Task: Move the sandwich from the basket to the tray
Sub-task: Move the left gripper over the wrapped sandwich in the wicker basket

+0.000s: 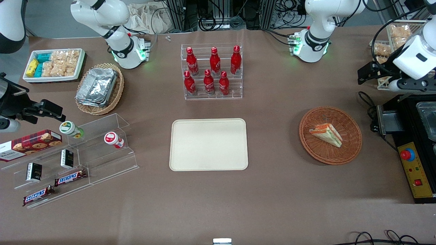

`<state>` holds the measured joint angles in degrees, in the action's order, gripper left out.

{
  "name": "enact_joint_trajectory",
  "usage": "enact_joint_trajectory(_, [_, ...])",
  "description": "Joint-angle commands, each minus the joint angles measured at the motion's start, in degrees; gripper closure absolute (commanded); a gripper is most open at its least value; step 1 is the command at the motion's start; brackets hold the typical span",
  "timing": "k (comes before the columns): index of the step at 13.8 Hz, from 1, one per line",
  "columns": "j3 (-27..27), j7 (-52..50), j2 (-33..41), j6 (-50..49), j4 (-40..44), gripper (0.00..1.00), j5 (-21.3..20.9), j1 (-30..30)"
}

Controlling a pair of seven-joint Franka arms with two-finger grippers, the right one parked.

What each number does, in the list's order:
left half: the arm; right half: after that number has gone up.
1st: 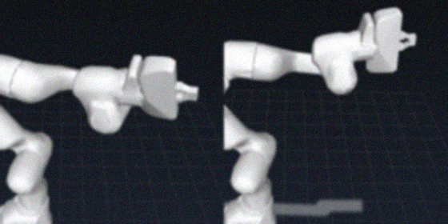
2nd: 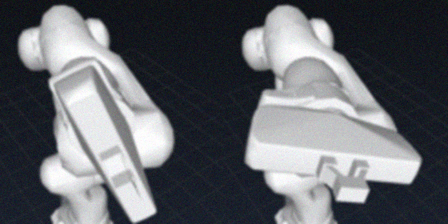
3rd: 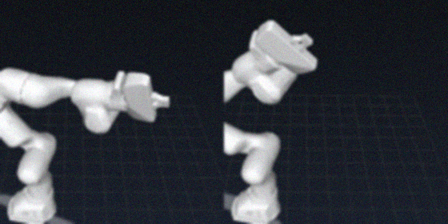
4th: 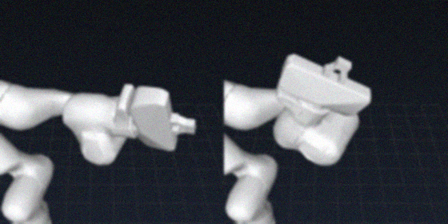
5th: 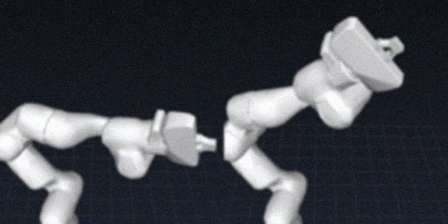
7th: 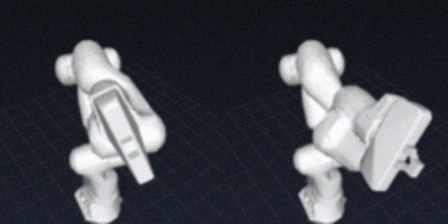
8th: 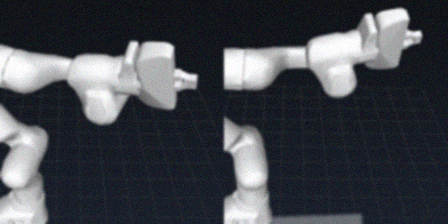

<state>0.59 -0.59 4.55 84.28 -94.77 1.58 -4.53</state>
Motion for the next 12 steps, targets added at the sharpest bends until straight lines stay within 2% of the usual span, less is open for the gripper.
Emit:
enact_joint_trajectory(1, [0.82, -0.37, -4.01, -2.19, 6.25, 0.00, -1.14, -1.18])
enact_joint_trajectory(5, [1.08, -3.52, -6.57, -2.46, 6.88, 0.00, -1.23, -0.57])
enact_joint_trajectory(9, [1.17, -23.00, -13.06, -0.97, 7.06, 0.00, -0.44, -0.56])
enact_joint_trajectory(12, [1.26, -30.57, -15.00, 4.28, 2.33, 0.00, -0.87, -0.56])
